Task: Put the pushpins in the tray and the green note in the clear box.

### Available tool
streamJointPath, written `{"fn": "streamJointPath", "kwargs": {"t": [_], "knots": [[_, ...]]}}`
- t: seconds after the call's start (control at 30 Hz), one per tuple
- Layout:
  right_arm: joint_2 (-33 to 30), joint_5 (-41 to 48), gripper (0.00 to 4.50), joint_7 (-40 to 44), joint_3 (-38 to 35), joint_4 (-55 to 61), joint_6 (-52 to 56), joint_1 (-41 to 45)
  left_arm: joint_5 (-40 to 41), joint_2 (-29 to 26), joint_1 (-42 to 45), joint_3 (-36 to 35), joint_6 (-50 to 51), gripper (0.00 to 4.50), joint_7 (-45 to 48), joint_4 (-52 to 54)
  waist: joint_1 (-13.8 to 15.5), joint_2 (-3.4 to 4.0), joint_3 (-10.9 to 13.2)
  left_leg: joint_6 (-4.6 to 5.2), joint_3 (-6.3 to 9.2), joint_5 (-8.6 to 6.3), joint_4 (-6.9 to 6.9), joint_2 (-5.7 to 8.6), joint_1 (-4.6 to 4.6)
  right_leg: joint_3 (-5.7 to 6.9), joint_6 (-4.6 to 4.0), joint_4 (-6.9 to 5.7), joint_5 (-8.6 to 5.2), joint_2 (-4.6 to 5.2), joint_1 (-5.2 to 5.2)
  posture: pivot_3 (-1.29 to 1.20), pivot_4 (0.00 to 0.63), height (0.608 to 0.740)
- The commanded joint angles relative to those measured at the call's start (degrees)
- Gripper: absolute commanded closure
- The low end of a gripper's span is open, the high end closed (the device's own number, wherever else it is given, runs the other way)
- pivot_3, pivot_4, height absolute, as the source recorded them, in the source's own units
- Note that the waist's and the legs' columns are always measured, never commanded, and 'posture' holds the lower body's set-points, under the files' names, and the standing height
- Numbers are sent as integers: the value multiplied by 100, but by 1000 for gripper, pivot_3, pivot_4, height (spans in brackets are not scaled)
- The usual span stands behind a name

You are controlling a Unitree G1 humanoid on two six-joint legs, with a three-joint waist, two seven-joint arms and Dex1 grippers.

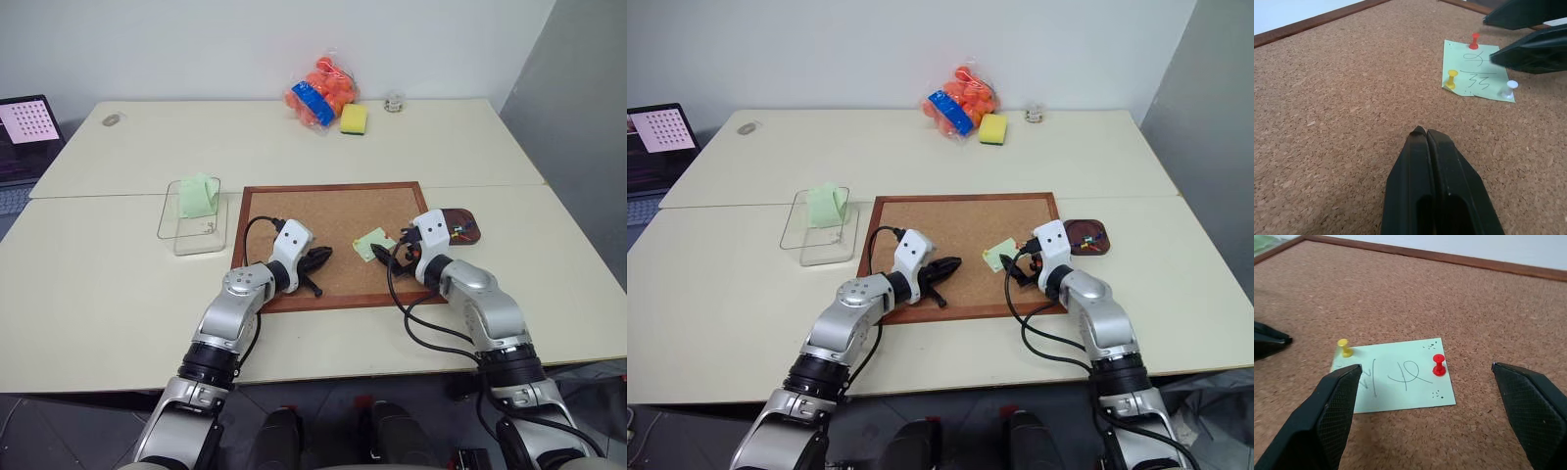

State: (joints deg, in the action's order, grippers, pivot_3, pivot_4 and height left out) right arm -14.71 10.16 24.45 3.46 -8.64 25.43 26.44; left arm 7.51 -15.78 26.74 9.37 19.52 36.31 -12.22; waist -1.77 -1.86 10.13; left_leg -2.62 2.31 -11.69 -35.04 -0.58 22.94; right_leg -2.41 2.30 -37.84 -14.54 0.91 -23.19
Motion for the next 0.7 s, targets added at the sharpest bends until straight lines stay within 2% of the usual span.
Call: {"fn": "streamJointPath", "kwargs": {"t": [0.03,0.17,0.3,0.4,0.7], "knots": [[64,-40,0,-65,-125,-162,-310,223,-74,42,-176,168,259,4447,30,-19,0,0,0,0,0,0,0,0,0,0,0,0,0,0,0,0,150,740],[121,-39,0,-50,-111,-397,-454,308,-42,48,-218,113,288,4447,-4,80,0,1,0,0,0,0,0,-1,0,1,-3,0,2,0,0,0,150,740],[158,-83,498,-15,-92,-611,-653,366,-26,19,-259,86,327,4500,-12,186,-3,1,-1,0,0,0,0,0,0,0,-4,0,2,1,0,0,150,740],[185,-107,1230,14,-52,-704,-780,387,-12,20,-261,81,379,4500,-13,284,-4,1,-1,0,0,0,0,0,0,0,-16,-1,10,1,0,0,150,740],[208,-226,2895,183,47,-727,-1064,290,106,106,-72,-61,600,4500,-67,435,-6,1,-1,0,0,0,0,0,0,0,-16,-2,9,1,0,0,150,740]]}}
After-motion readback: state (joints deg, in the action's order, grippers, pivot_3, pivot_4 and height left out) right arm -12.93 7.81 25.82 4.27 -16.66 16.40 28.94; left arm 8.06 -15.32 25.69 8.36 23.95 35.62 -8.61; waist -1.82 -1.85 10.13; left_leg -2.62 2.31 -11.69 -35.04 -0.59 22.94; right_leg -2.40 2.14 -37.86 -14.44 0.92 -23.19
